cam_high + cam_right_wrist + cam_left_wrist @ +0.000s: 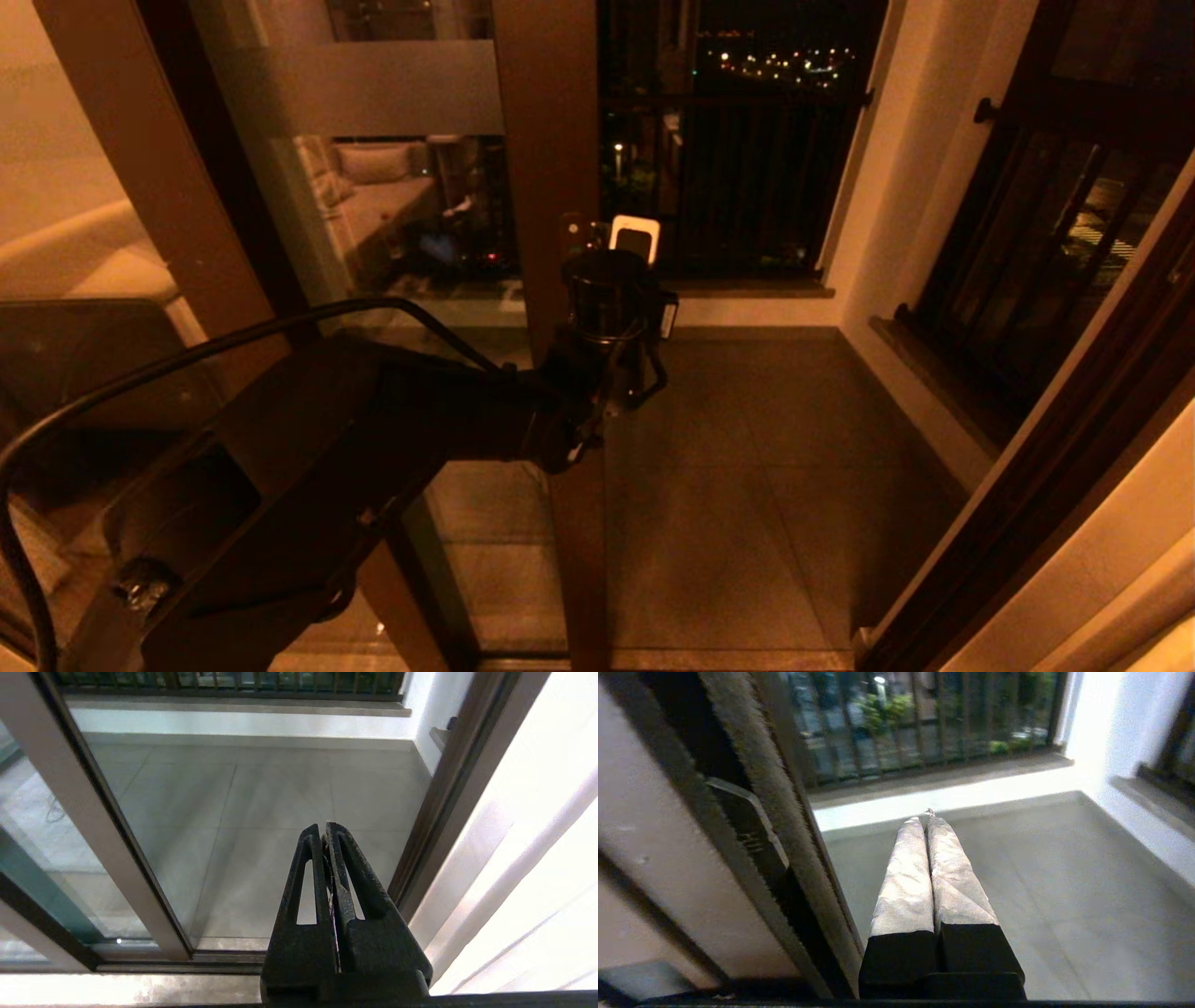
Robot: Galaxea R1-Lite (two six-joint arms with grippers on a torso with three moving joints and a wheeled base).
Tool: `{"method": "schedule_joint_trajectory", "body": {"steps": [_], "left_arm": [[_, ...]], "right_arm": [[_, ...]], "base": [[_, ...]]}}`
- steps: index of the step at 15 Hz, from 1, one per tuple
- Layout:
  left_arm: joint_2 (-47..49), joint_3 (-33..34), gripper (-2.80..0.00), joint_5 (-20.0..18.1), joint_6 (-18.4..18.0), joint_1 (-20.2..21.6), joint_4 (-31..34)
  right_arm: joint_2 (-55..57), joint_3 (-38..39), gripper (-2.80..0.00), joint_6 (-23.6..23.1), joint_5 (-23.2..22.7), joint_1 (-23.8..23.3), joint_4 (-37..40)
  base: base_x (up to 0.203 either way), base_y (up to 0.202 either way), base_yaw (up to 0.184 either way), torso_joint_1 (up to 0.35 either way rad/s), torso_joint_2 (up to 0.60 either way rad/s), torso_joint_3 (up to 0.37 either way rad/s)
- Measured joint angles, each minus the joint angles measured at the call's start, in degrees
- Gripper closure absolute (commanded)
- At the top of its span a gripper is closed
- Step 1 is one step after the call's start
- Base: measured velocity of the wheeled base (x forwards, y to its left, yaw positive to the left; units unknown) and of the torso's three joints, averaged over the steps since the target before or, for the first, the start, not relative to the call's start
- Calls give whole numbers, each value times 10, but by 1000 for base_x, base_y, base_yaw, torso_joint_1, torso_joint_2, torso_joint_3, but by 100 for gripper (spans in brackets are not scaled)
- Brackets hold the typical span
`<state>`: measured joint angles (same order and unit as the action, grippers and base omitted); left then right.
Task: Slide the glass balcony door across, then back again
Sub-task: Open the slid door
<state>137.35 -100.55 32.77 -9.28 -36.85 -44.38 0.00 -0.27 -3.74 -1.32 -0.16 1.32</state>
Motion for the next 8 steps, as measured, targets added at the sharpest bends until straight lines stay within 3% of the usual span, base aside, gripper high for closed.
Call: {"method": "schedule_joint_trajectory", "body": {"steps": [2, 8], "left_arm": [[-14, 22, 0, -3, 5, -2, -5], [-70, 107, 0, 1, 6, -77, -14]], "right_arm": [[0, 0, 0, 0, 0, 0, 0], [0, 0, 0, 0, 0, 0, 0]], "base": [[0, 0, 0, 0, 0, 0], [0, 0, 0, 0, 0, 0]]}}
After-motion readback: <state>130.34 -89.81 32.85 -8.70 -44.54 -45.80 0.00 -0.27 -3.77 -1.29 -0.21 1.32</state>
